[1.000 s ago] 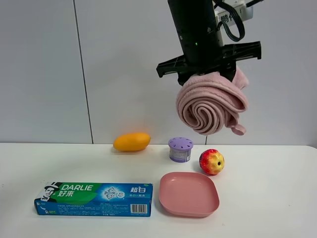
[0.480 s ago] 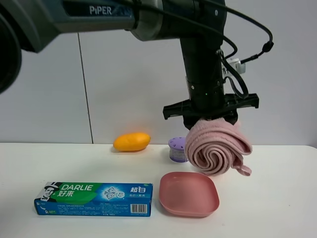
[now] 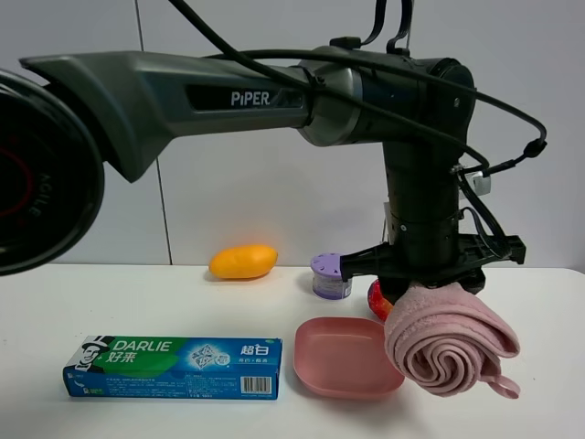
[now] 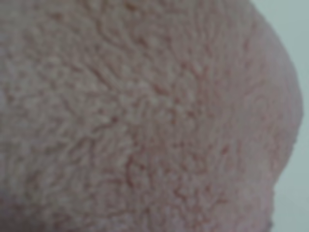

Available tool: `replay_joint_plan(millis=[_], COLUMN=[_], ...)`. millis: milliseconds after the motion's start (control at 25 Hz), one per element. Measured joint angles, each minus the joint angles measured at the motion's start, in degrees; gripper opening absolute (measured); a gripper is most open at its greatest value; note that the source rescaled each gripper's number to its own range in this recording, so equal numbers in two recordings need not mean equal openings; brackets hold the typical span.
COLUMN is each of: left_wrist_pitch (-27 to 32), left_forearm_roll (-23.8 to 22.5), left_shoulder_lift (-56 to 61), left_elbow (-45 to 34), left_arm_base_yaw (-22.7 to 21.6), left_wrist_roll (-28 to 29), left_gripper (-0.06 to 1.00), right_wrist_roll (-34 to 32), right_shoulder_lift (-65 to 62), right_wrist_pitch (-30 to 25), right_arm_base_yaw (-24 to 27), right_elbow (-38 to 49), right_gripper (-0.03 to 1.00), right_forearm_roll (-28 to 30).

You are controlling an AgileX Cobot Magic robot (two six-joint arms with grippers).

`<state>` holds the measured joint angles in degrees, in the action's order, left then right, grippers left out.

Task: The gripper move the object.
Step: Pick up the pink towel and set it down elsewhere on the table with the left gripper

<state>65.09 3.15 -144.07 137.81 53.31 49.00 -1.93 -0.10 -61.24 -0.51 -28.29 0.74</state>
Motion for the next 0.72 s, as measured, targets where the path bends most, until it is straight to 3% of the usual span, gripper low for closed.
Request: replay_joint_plan(millis=[200, 360, 720], left_wrist_pitch=[-9.75, -14.39, -16.39], left_forearm_roll=[0.43, 2.93, 6.79], left_shoulder_lift=[-0.17, -0.38, -5.34], left_elbow=[0.0, 0.0, 0.0], left_arm_base_yaw=[-0.05, 0.15, 0.36], left_wrist_roll=[2.71, 1.15, -1.3], left_gripper=[0.0, 0.0, 0.0], right_wrist_roll=[0.0, 0.0, 0.0], right_shoulder_lift=[0.0, 0.0, 0.0], right_wrist_pitch=[0.0, 0.0, 0.0], right_arm_base_yaw=[0.0, 0.0, 0.0], right_elbow=[0.0, 0.0, 0.0], right_gripper=[1.0, 1.0, 1.0], right_forearm_roll=[0.0, 0.0, 0.0])
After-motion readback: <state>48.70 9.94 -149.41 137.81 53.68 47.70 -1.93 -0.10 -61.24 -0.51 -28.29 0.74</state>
